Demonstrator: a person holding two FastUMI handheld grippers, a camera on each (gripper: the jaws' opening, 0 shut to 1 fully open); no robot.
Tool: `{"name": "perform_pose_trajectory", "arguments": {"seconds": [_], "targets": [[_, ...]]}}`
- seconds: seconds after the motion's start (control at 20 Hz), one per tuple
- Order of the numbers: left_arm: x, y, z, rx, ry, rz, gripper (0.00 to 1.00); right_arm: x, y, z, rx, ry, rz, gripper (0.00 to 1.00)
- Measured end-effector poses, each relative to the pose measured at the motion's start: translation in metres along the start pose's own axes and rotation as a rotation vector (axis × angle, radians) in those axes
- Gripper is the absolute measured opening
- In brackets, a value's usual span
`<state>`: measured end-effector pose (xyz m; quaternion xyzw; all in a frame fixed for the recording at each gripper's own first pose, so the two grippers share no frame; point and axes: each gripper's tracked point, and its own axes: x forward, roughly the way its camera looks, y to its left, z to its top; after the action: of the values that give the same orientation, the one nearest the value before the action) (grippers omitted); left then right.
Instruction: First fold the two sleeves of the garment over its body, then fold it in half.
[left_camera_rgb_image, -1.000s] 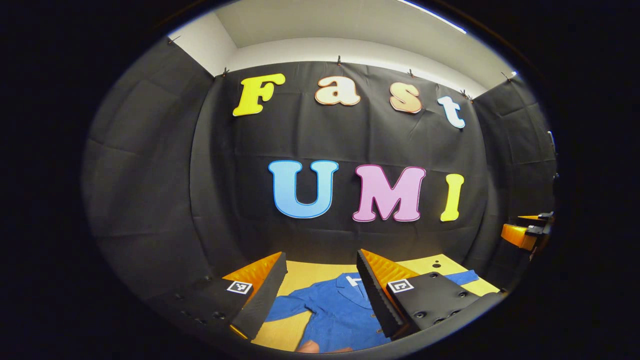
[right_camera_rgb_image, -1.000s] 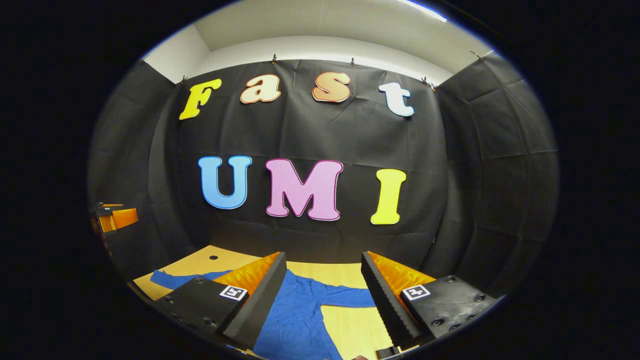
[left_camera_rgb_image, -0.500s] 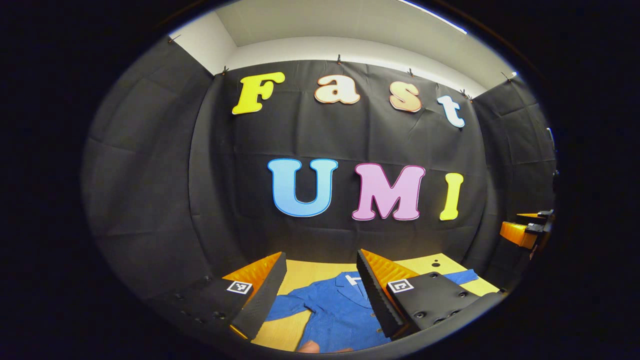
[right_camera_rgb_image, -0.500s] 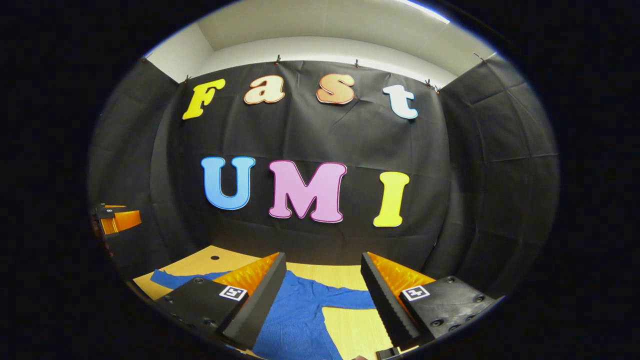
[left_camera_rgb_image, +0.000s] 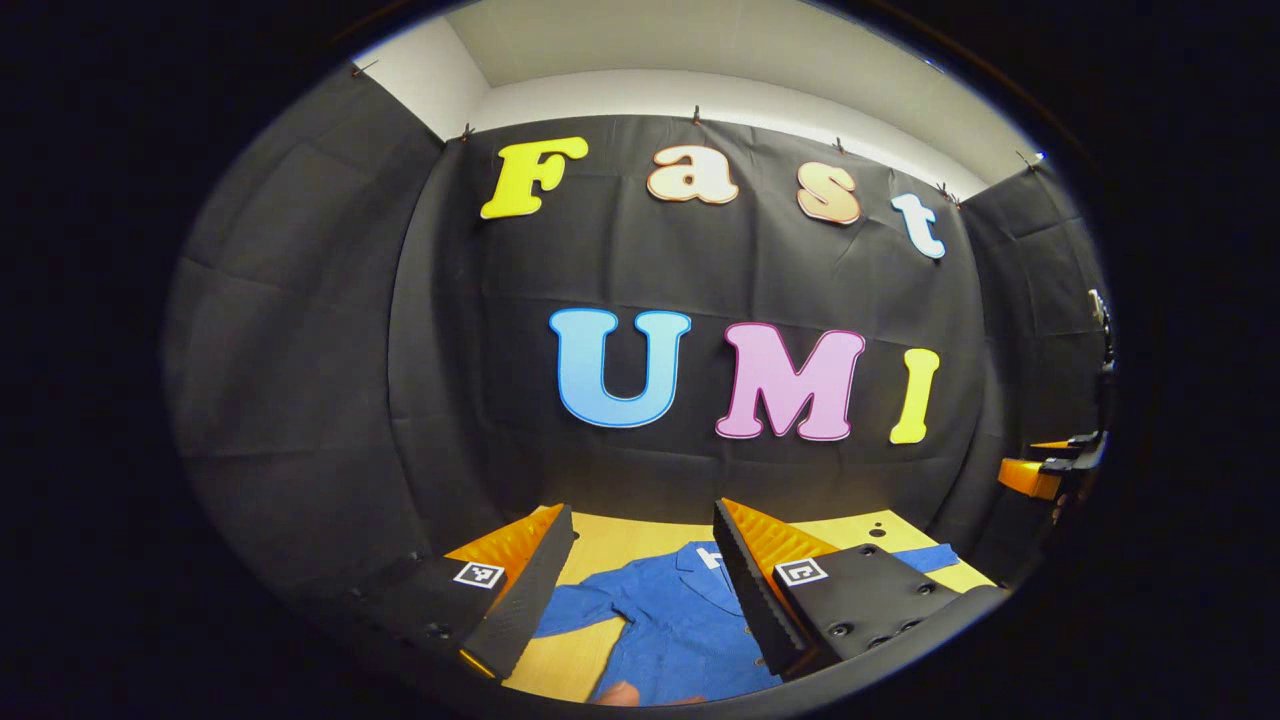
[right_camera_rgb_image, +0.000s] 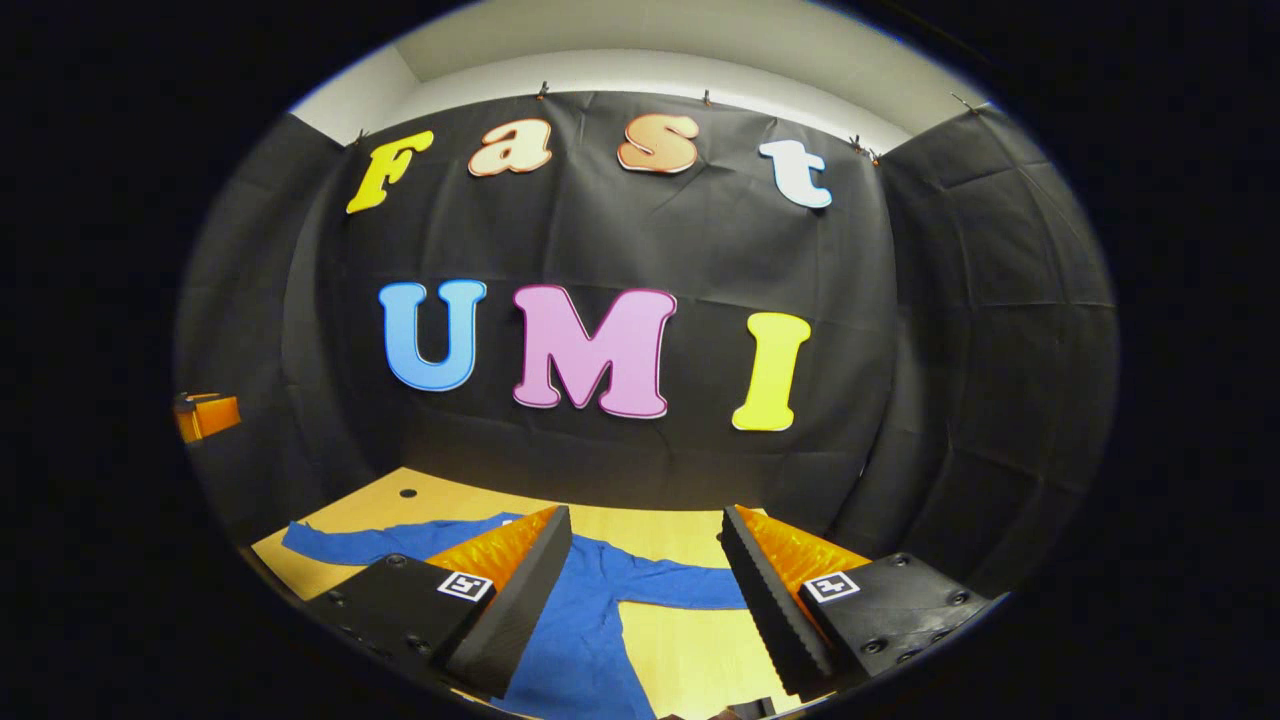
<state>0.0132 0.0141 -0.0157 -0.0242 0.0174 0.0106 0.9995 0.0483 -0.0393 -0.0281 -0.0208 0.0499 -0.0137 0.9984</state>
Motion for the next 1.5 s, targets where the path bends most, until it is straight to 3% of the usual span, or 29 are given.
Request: {"name": "perform_pose_trajectory", "arguments": {"seconds": [0.2, 0.6, 0.75, 0.95, 1.25, 1.5], "targets": [[0.014, -0.011, 0.004, 0.006, 0.001, 0.025, 0.81, 0.041, -0.060, -0.030, -0.008, 0.087, -0.056, 0.96], [0.068, -0.071, 0.000, 0.020, 0.057, 0.055, 0.81, 0.140, -0.162, -0.128, -0.010, 0.292, -0.064, 0.96], [0.091, -0.097, 0.001, 0.001, 0.078, 0.057, 0.81, 0.175, -0.197, -0.185, 0.012, 0.415, -0.071, 0.97], [0.122, -0.125, -0.002, -0.022, 0.120, 0.065, 0.81, 0.211, -0.242, -0.266, 0.132, 0.602, -0.098, 0.98], [0.133, -0.150, -0.005, 0.063, 0.136, 0.095, 0.81, 0.231, -0.292, -0.363, 0.186, 0.848, -0.168, 0.98], [0.134, -0.156, -0.014, 0.091, 0.167, 0.124, 0.81, 0.239, -0.305, -0.409, 0.194, 0.962, -0.185, 0.98]]}}
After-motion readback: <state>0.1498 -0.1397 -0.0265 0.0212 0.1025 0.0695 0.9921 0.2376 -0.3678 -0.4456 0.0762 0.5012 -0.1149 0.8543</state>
